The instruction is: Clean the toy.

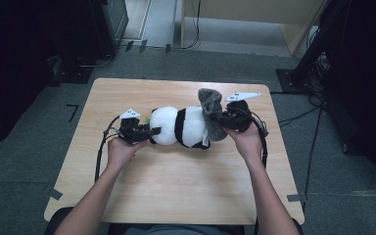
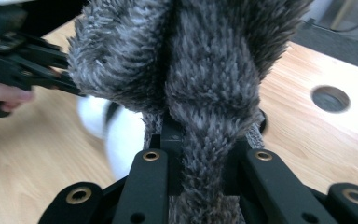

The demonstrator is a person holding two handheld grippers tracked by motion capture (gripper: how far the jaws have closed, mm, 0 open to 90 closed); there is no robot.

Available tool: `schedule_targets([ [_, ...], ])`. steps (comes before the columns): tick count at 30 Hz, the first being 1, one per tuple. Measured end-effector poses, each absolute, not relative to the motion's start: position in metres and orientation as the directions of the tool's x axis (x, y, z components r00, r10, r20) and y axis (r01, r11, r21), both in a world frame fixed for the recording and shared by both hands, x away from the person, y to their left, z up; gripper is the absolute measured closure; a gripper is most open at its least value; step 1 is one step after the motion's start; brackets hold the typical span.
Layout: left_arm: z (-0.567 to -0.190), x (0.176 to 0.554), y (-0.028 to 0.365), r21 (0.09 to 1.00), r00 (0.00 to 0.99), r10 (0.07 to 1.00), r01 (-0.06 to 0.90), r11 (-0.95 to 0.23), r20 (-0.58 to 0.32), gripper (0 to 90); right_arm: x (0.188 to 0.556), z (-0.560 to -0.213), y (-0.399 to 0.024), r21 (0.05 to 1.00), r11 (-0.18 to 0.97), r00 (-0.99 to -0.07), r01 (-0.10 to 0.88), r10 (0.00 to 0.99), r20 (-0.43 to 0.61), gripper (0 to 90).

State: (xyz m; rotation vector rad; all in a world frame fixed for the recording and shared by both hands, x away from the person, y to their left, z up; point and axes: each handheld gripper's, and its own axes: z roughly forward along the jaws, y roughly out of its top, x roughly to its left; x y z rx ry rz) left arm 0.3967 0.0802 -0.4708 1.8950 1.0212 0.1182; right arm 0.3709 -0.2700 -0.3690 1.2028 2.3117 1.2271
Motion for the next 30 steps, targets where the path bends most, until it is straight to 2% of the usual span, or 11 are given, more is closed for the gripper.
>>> schedule_targets([
  [12,-0.467,0.395,0.080,0.762,0.640,0.696,0.613,-0.208,-0.325,60.0,0.369,-0.368,-0.206,0.793,0.361,-0.729,0.491,0.668,0.147,77.7],
  [25,-0.463,0.394,0.080,0.755,0.640,0.691,0.622,-0.208,-0.337,60.9,0.367,-0.402,-0.128,0.763,0.445,-0.809,0.468,0.564,0.168,77.8],
  [30,-0.465,0.394,0.081,0.754,0.635,0.694,0.625,-0.202,-0.340,61.5,0.371,-0.417,-0.122,0.762,0.422,-0.798,0.491,0.570,0.198,78.1],
])
